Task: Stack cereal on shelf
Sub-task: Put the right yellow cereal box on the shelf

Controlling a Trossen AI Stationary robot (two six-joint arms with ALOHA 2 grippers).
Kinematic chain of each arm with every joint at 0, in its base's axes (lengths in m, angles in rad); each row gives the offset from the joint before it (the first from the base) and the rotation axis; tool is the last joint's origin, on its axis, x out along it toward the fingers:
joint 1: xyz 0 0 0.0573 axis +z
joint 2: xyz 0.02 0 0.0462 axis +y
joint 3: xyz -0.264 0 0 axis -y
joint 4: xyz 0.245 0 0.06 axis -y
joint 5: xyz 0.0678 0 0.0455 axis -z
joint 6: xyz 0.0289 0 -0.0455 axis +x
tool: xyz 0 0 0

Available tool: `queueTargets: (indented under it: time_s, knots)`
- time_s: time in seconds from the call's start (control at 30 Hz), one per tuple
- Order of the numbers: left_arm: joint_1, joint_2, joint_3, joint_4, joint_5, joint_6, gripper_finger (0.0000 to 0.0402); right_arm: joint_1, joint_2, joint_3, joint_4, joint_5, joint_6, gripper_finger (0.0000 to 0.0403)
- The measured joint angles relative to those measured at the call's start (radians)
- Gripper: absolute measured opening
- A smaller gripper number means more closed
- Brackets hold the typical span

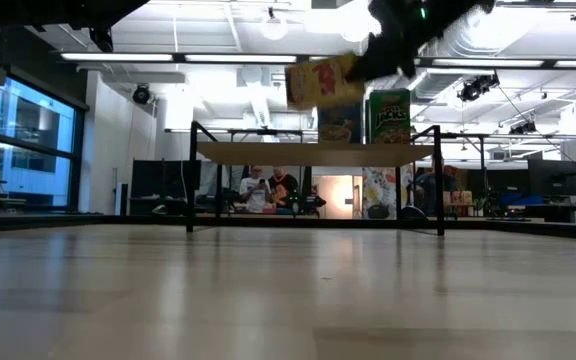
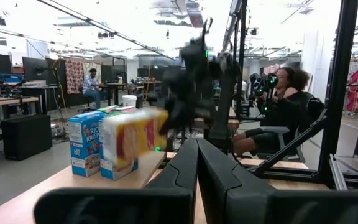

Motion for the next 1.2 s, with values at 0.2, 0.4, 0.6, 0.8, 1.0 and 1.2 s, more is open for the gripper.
queueTargets:
  time_s: [0.2,0.4,0.6,0.8,1.0,1.2]
  knots:
    - [0.0,0.0,0.0,0.008,-0.001,0.0,0.0,0.005,0.132,0.394,-0.458,0.029,0.141,0.0055]
    - [0.0,0.0,0.0,0.008,-0.001,0.0,0.0,0.033,0.38,0.8,-0.87,0.026,0.239,0.0055]
    - [0.0,0.0,0.0,0.008,-0.001,-0.007,0.0,0.057,0.609,1.152,-1.154,0.022,0.242,0.0055]
    - [0.0,0.0,0.0,0.004,0.0,-0.013,0.0,0.072,0.741,1.377,-1.313,0.019,0.293,0.0054]
    - [0.0,0.0,0.0,0.0,0.0,-0.022,0.0,0.049,0.724,1.286,-1.315,-0.052,0.339,0.0054]
    - [0.0,0.0,0.0,0.0,0.001,-0.034,0.0,0.034,0.718,1.264,-1.315,-0.062,0.348,0.0054]
